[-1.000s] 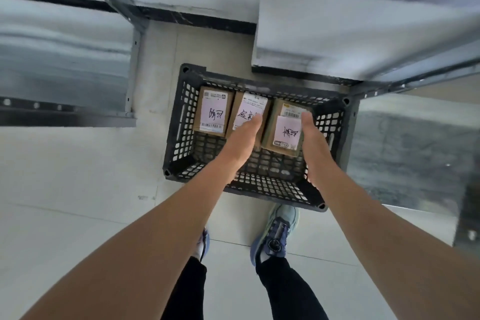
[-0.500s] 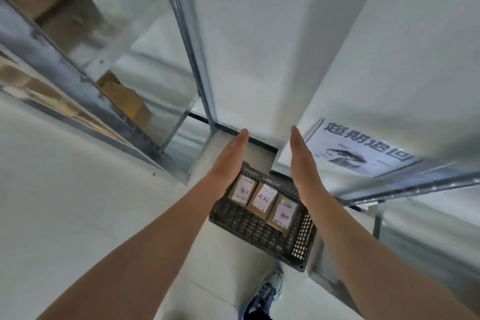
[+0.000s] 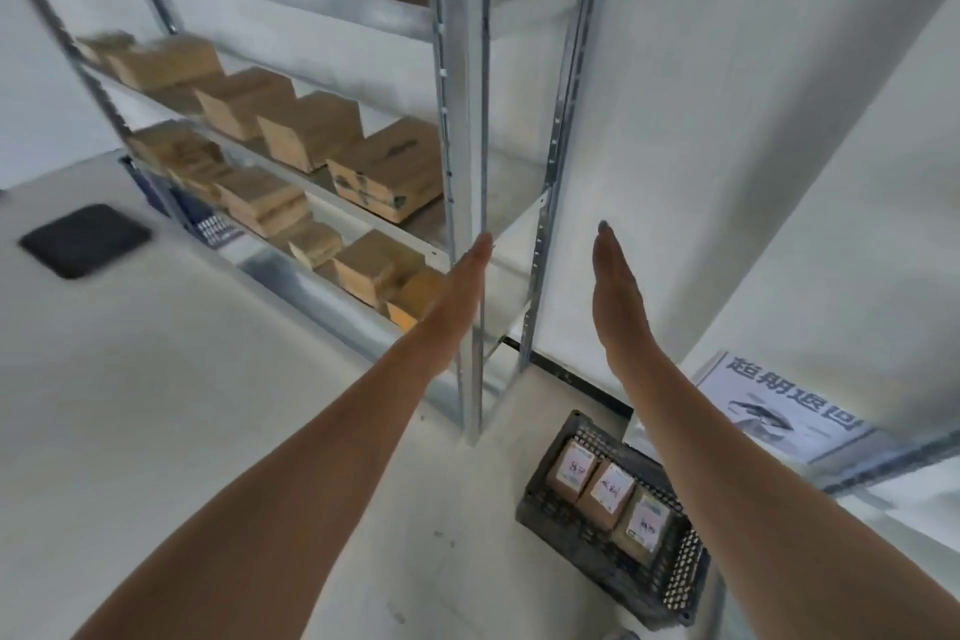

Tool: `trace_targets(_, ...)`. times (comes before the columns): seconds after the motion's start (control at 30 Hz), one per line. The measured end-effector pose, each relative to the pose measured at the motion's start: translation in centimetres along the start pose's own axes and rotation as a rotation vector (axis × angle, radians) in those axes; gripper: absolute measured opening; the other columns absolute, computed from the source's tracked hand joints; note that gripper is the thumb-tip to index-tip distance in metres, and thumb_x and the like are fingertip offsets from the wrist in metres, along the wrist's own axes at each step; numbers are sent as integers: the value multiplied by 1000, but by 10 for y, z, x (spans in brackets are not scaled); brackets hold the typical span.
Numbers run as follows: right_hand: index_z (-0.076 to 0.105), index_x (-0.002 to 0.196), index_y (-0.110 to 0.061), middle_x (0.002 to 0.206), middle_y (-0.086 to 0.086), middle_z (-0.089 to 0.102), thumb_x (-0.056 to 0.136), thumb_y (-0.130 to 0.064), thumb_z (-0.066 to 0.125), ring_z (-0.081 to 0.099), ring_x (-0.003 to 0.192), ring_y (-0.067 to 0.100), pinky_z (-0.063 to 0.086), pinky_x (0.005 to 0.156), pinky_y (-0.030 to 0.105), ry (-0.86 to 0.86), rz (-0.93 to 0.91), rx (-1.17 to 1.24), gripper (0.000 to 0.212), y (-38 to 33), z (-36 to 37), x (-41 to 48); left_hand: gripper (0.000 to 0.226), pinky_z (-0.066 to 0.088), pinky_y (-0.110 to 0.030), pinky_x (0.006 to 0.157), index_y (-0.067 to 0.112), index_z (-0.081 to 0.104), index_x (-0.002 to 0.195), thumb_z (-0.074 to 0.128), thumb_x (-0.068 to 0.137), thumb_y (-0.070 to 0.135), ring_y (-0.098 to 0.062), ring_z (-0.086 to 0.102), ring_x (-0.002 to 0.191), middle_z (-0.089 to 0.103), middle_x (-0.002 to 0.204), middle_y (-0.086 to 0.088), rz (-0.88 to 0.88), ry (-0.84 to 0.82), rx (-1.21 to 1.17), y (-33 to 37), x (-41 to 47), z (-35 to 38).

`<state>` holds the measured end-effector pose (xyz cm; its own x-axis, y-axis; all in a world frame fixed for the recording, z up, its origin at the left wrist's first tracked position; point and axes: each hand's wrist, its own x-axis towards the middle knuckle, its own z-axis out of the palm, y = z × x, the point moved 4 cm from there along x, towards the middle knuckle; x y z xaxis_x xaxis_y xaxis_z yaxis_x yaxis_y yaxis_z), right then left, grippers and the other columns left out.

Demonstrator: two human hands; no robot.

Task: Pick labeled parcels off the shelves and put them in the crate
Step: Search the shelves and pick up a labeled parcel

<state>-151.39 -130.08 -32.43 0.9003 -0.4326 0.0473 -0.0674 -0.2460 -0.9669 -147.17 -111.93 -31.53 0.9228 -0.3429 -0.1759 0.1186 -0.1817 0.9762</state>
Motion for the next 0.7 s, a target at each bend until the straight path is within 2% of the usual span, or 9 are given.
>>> trace_targets(0.13,24,162,-30,168,-15,24,111,-50,25,22,149,-3,13,124,26,-84,-95,-10,55,-61,64,-34,78,25,-57,122,28,35,158,27,97,76,-24,36,147,39,160,-3,40,83,20,13,-48,-77)
trace_targets(0.23,22,162,-31,168,-14,23,110,-51,21,22,148,-1,13,121,27,-151,-156,-39,56,-93,106,-51,73,20,-58,123,28,30,160,23,101,71,-24,29,152,30,166,-2,31,94,-4,18,-71,-123)
trace_targets(0.37,20,163,-30,170,-10,21,107,-59,16,19,155,7,14,127,34,-222,-223,-98,63,-116,159,-55,68,25,-52,123,26,34,159,25,104,64,-24,32,150,33,165,-2,41,164,-39,24,-84,-173)
trace_targets(0.5,19,164,-30,170,-8,21,107,-59,15,20,156,12,16,128,42,-268,-249,-134,64,-135,212,-42,70,26,-54,122,23,39,156,28,102,66,-23,36,148,39,161,-1,22,235,-55,25,-77,-226)
trace_targets(0.57,19,164,-30,170,-8,21,107,-59,15,20,156,14,16,128,45,-292,-250,-135,63,-143,238,-32,62,43,-40,110,20,52,142,32,102,63,-16,51,130,55,141,2,30,269,-85,25,-69,-252)
trace_targets(0.6,19,164,-30,170,-7,21,108,-58,15,20,156,16,16,128,45,-306,-249,-130,63,-146,251,-26,54,48,-29,95,21,55,133,34,103,61,-12,55,116,58,127,5,32,289,-101,25,-65,-264)
trace_targets(0.63,20,163,-30,170,-7,21,108,-58,15,20,156,16,16,127,46,-319,-254,-119,62,-150,265,-18,52,46,-23,85,22,54,133,36,103,59,-11,55,110,58,123,5,30,315,-110,27,-59,-278)
trace_targets(0.67,21,163,-30,170,-7,22,108,-57,15,20,156,17,17,128,47,-326,-258,-104,62,-154,279,-9,57,45,-23,86,21,50,141,37,102,60,-13,55,115,56,129,3,27,337,-116,29,-52,-292)
trace_targets(0.7,22,163,-29,170,-6,23,108,-56,16,21,156,16,17,128,47,-330,-259,-91,61,-156,289,-1,62,44,-29,94,20,45,147,36,102,61,-17,53,123,54,137,1,20,352,-116,30,-46,-302)
